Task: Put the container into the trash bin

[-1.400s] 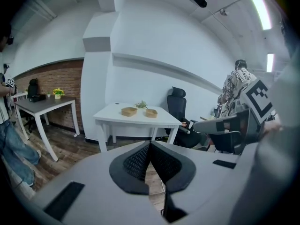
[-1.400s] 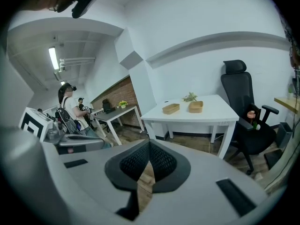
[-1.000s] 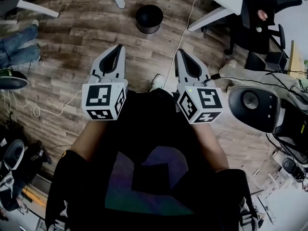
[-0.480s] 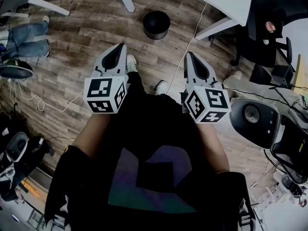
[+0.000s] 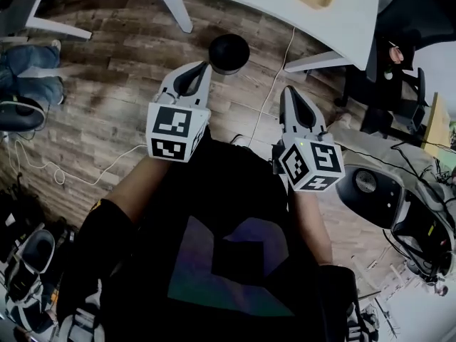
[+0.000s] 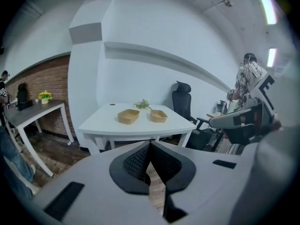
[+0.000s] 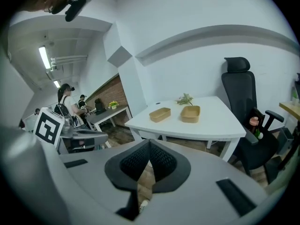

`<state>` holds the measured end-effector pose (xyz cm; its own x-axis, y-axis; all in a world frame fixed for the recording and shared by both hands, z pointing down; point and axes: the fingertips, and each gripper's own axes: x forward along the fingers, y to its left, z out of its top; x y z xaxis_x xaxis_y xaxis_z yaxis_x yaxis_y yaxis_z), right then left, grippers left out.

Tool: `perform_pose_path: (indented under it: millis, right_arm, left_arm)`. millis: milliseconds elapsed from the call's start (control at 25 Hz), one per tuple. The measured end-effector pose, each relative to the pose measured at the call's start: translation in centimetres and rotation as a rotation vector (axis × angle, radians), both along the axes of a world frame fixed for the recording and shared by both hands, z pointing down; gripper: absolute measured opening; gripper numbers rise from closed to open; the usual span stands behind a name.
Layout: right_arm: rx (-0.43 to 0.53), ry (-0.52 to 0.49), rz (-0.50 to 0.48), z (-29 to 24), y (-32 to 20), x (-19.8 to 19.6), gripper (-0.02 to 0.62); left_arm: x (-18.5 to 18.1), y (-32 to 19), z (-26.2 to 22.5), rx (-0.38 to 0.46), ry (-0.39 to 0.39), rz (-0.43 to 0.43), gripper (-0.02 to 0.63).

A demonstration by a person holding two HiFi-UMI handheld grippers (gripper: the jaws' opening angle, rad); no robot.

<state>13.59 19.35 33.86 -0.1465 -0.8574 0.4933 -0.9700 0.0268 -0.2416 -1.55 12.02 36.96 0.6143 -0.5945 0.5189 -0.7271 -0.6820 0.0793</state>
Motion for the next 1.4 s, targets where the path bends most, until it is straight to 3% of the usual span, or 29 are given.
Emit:
perform_pose_path:
  millis: [600,1000,1320,1400]
  right_arm:
    - [-0.03,0.141,0.085,-0.9,-10.5,-0.6,0.014]
    - [-0.051,0.185,0.041,0.8,-16.2,4.8,0.015]
    - [-0.075,0.303,-0.129,2.8,-22.5,10.3,0.018]
    - [-0.087,0.35,-0.192,3.3,-23.7,11.5,0.068]
  left_arm:
    - [1.8,-9.0,-2.6,0.033,0.062,0.221,0.009]
    - [5.5,-14.3,-2.4,0.035,0.047,0.156,0.009]
    - [10.0,-19.3,-1.7,0.014,0.029,0.032,0.009]
    - [11.2,-19.8,-1.2,0.001,0.014,0.008,0.009]
